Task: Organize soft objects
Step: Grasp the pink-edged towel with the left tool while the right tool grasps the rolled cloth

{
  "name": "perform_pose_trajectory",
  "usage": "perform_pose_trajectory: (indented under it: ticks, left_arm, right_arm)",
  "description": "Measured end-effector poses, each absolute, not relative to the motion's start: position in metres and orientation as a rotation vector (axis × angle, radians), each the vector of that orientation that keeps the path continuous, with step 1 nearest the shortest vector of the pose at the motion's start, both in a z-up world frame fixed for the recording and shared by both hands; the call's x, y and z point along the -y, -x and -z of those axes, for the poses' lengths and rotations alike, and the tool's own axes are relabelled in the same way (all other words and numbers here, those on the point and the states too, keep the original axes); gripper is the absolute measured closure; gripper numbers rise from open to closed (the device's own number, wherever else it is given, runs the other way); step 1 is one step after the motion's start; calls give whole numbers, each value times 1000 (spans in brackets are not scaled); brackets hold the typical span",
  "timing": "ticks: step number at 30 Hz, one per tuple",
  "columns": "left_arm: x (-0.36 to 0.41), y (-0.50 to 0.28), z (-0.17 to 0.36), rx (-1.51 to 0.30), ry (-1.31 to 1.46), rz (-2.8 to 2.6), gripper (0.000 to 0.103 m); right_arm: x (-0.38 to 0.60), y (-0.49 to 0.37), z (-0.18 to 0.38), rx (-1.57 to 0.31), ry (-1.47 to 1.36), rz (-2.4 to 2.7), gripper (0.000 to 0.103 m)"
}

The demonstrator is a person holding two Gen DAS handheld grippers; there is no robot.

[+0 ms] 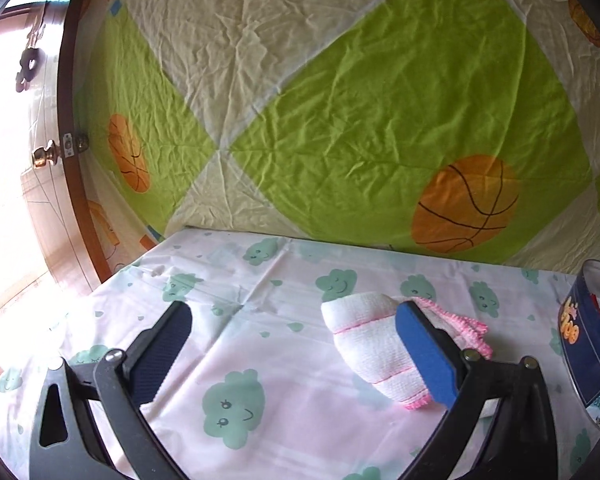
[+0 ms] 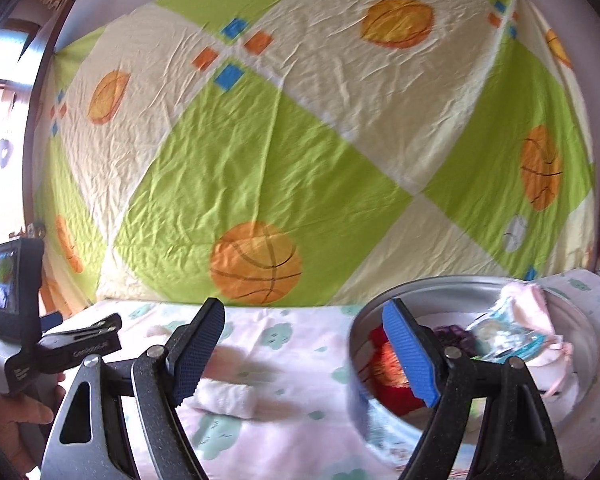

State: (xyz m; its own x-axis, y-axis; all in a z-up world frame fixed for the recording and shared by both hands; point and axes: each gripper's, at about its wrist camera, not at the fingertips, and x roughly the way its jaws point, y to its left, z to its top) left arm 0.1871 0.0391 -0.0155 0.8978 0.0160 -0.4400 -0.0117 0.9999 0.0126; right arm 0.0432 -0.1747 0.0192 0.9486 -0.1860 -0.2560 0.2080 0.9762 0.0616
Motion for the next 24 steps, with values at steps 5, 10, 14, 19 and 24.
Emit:
perform_pose_trajectory:
  ticks: [5, 10, 14, 19, 24]
  left_arm:
    - [-53, -197, 17, -464, -21, -78, 0]
    - [-66, -207, 20, -514, 26, -91, 0]
    - [-71, -211, 23, -543, 48, -93, 0]
    - [-68, -212, 24, -550, 34, -88, 0]
    - [-64, -212, 24, -553, 22, -70, 0]
  right_arm:
    - [147, -76, -8, -395, 7, 25, 20]
    - [127, -119, 17, -635, 163, -195, 20]
    - [122, -144, 34, -743, 232, -255, 20]
    - [118, -167, 53, -861, 248, -320, 26]
    - [116, -168, 56, -878, 284, -297, 45]
